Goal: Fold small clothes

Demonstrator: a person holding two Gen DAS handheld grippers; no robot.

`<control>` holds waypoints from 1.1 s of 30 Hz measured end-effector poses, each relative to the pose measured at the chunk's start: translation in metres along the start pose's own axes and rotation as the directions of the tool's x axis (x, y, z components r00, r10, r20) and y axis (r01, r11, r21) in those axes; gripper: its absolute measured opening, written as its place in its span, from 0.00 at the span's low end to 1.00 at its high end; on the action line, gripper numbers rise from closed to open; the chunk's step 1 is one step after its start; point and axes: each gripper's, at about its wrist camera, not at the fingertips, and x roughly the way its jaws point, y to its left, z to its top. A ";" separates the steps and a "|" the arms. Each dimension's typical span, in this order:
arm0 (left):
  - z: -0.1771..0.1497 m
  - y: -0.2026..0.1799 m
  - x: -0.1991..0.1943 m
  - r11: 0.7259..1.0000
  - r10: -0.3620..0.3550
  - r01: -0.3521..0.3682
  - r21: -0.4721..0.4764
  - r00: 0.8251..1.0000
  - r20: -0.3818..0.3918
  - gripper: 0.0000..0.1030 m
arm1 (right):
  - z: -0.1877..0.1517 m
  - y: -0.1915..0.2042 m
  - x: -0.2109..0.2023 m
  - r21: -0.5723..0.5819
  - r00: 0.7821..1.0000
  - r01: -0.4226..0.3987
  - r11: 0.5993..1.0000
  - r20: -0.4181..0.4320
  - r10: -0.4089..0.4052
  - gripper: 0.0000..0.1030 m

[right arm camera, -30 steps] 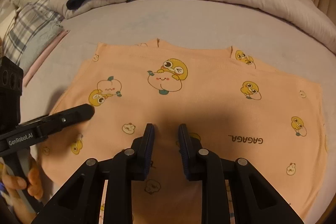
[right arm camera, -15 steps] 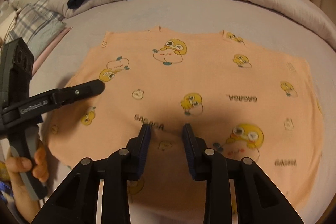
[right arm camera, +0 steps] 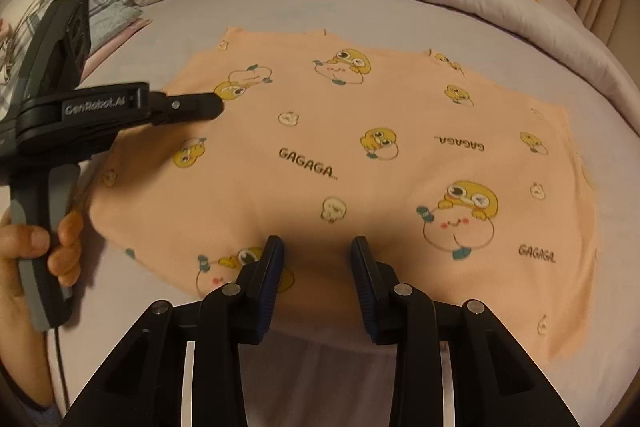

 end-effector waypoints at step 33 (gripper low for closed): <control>0.001 0.002 -0.003 1.000 -0.004 0.004 -0.020 1.000 0.014 0.32 | 0.011 -0.014 0.000 0.194 0.990 -0.138 0.971 0.050 0.131 0.43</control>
